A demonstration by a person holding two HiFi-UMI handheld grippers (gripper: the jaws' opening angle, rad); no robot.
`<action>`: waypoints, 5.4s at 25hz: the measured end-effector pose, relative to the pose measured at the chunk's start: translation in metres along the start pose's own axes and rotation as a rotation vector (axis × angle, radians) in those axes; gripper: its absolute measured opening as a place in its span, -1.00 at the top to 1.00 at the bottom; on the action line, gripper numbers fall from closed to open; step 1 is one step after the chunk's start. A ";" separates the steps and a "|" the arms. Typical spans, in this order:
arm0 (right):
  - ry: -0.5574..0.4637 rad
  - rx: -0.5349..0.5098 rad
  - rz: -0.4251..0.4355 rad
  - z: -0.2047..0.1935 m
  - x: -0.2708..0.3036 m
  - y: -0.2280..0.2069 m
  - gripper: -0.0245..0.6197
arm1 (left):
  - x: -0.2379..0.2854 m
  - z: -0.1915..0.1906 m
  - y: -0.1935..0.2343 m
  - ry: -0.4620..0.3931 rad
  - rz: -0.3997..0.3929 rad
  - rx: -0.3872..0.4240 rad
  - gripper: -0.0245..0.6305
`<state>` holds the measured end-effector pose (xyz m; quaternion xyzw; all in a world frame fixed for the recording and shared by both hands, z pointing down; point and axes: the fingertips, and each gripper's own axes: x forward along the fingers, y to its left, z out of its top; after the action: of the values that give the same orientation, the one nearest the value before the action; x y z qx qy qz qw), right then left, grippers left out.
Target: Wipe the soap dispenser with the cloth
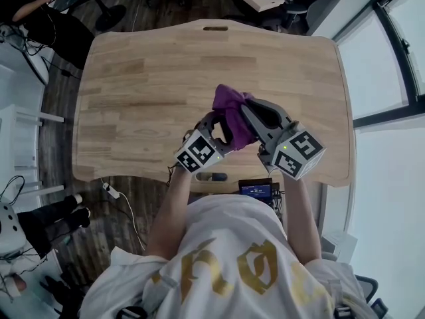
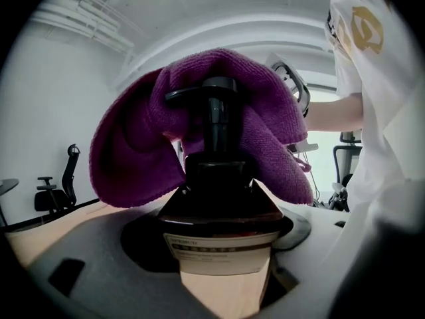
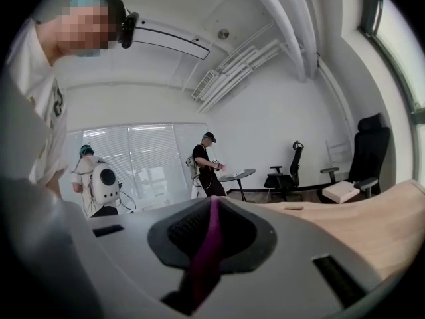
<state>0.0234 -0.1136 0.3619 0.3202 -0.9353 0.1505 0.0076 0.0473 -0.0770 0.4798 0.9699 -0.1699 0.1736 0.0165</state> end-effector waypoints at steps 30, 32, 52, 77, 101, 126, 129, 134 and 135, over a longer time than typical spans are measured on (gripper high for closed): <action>-0.004 0.163 -0.062 -0.013 0.006 -0.023 0.80 | -0.002 0.006 -0.016 -0.034 -0.090 -0.023 -0.17; 0.006 0.214 -0.059 -0.020 0.008 -0.024 0.80 | -0.003 0.008 -0.018 -0.041 -0.099 -0.021 -0.17; 0.058 0.204 0.023 -0.043 0.013 0.008 0.80 | -0.024 -0.008 0.017 -0.043 0.010 -0.128 -0.17; 0.038 0.142 0.142 -0.049 0.002 0.046 0.82 | -0.035 -0.006 0.028 -0.076 0.066 -0.215 -0.17; -0.026 0.201 -0.168 -0.051 -0.013 -0.038 0.82 | -0.026 0.035 -0.010 -0.142 -0.076 -0.131 -0.17; -0.109 0.260 -0.035 -0.051 -0.020 0.000 0.82 | -0.051 0.031 0.027 -0.165 0.027 -0.206 -0.17; -0.120 0.269 -0.036 -0.046 -0.017 -0.002 0.82 | -0.053 0.040 0.022 -0.192 -0.001 -0.201 -0.17; -0.144 0.345 -0.063 -0.042 -0.013 -0.011 0.82 | -0.056 0.054 0.012 -0.219 -0.056 -0.182 -0.17; -0.158 0.373 -0.064 -0.040 -0.012 -0.013 0.82 | -0.057 0.057 0.011 -0.225 -0.064 -0.176 -0.17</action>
<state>0.0379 -0.1045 0.4029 0.3563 -0.8783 0.2951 -0.1203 0.0120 -0.0743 0.4066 0.9830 -0.1541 0.0478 0.0878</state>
